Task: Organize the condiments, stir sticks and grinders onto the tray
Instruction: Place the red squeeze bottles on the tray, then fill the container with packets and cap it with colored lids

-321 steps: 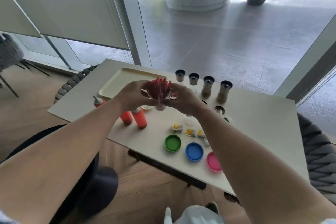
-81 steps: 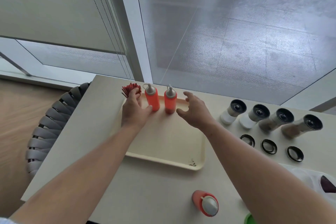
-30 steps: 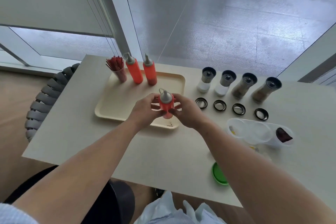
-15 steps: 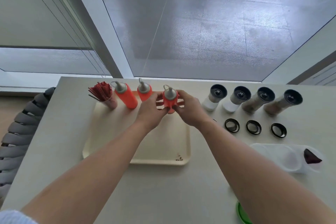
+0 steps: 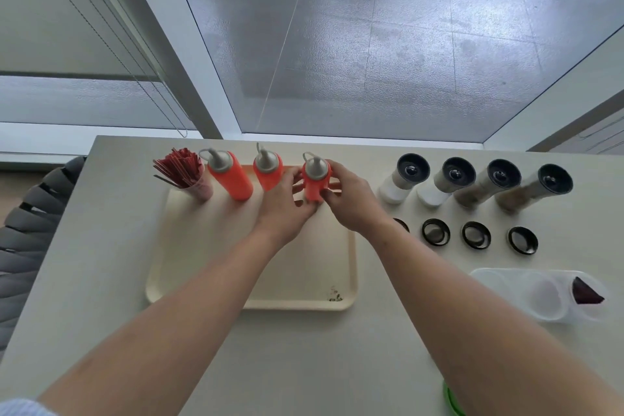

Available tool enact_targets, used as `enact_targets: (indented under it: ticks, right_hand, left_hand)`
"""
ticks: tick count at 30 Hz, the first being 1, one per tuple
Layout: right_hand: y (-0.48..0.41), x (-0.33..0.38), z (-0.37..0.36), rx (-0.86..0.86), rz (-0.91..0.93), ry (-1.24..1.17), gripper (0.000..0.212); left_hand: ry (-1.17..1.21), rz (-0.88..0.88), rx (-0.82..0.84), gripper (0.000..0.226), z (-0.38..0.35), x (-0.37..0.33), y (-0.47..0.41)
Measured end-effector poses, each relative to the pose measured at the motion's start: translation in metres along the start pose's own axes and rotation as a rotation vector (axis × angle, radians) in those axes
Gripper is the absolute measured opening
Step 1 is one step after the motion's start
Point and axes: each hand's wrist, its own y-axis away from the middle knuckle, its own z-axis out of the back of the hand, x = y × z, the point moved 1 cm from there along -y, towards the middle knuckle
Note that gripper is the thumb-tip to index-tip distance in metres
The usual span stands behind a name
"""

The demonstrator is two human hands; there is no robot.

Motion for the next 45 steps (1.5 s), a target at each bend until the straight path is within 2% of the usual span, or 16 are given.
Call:
enact_targets:
  ticks: [7,14,19,27,33,40,45]
  right_hand:
    - [0.019,-0.003,0.005,-0.011,-0.060,0.036,0.071]
    - [0.072,-0.016,0.023,-0.035,-0.059,0.031,0.069]
    - [0.126,-0.033,0.045,-0.064,-0.013,0.025,0.065]
    - [0.232,-0.082,0.092,-0.092,0.061,0.020,0.056]
    - [0.299,-0.137,0.133,-0.154,0.020,-0.003,0.051]
    - [0.341,-0.199,0.174,-0.228,-0.065,0.065,0.039]
    - [0.345,-0.231,0.181,-0.233,-0.052,0.200,0.034]
  left_hand:
    - [-0.071,0.074,-0.024,0.079,-0.003,0.003,0.020]
    - [-0.139,0.147,-0.084,0.088,-0.018,0.006,0.068]
    - [-0.194,0.131,-0.098,0.089,-0.051,-0.007,0.121]
    - [-0.235,0.089,-0.084,0.081,-0.136,-0.033,0.207]
    - [-0.265,0.008,0.004,0.069,-0.211,-0.052,0.252]
    - [-0.418,-0.079,0.110,0.045,-0.275,-0.061,0.266]
    - [-0.572,-0.061,0.070,0.037,-0.297,-0.054,0.254]
